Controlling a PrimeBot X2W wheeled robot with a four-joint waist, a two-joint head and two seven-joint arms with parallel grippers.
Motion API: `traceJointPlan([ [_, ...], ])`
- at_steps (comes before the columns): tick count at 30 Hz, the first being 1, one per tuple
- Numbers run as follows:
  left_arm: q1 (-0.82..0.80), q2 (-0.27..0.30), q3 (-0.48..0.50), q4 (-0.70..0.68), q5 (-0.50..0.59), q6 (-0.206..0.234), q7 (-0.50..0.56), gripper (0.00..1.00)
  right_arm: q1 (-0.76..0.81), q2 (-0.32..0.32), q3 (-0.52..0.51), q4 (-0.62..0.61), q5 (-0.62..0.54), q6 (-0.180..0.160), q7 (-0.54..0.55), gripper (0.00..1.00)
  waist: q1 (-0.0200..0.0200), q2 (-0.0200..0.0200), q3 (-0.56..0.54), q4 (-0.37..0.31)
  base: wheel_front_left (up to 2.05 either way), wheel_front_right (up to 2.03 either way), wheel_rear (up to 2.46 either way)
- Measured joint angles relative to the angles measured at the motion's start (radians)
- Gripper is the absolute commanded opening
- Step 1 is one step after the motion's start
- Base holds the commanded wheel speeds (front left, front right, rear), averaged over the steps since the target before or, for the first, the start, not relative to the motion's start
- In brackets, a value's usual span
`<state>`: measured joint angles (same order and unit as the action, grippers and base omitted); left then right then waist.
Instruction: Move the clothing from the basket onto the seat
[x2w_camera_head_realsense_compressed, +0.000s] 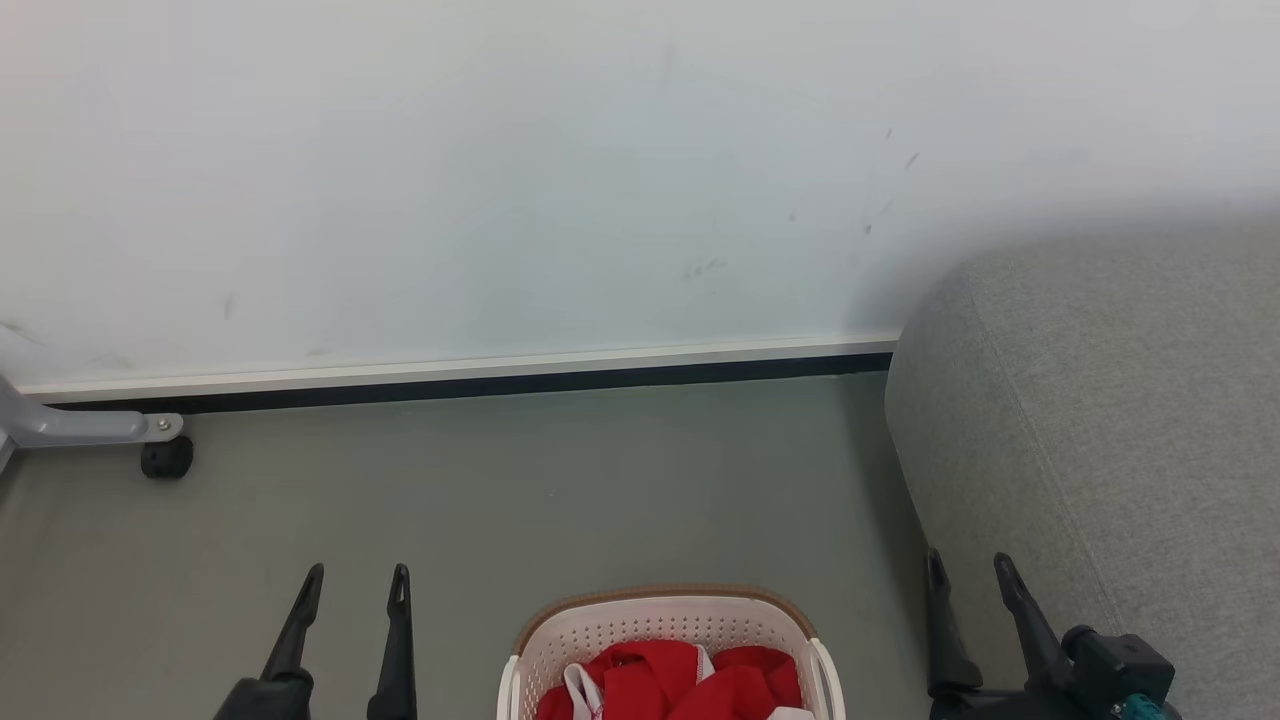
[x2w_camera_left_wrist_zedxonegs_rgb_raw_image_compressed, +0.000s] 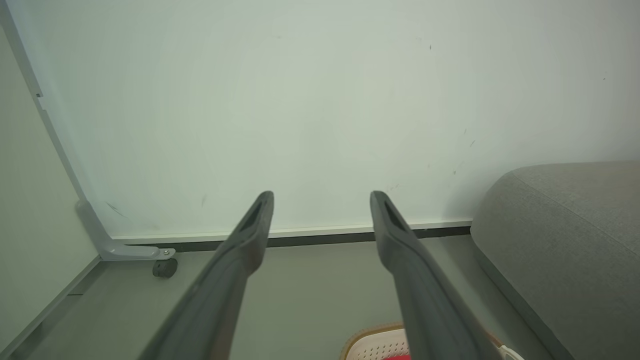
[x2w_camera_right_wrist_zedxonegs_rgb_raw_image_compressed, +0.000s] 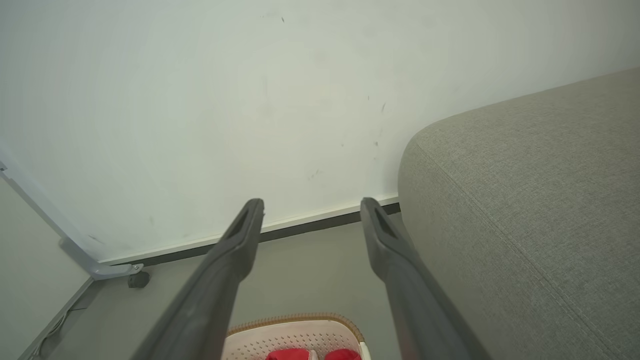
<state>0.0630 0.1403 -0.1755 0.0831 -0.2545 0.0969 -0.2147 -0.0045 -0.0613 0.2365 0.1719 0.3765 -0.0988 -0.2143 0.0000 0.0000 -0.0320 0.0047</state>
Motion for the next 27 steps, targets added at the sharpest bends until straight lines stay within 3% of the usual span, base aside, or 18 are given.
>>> traceJointPlan([
  [12, 0.029, 0.010, -0.021, -0.017, 0.135, 0.018, -0.035, 1.00, 0.019, -0.004, 0.039, -0.017, -0.137, -0.026, -0.035, 1.00, -0.0001, 0.0000, -0.001, -0.001, 0.00, 0.00, 0.00],
  [27, 0.028, 0.008, -0.014, -0.005, 0.131, 0.016, -0.035, 1.00, 0.019, -0.004, 0.037, -0.017, -0.138, -0.026, -0.035, 1.00, 0.0000, 0.0000, 0.003, -0.004, 0.00, 0.00, 0.00],
])
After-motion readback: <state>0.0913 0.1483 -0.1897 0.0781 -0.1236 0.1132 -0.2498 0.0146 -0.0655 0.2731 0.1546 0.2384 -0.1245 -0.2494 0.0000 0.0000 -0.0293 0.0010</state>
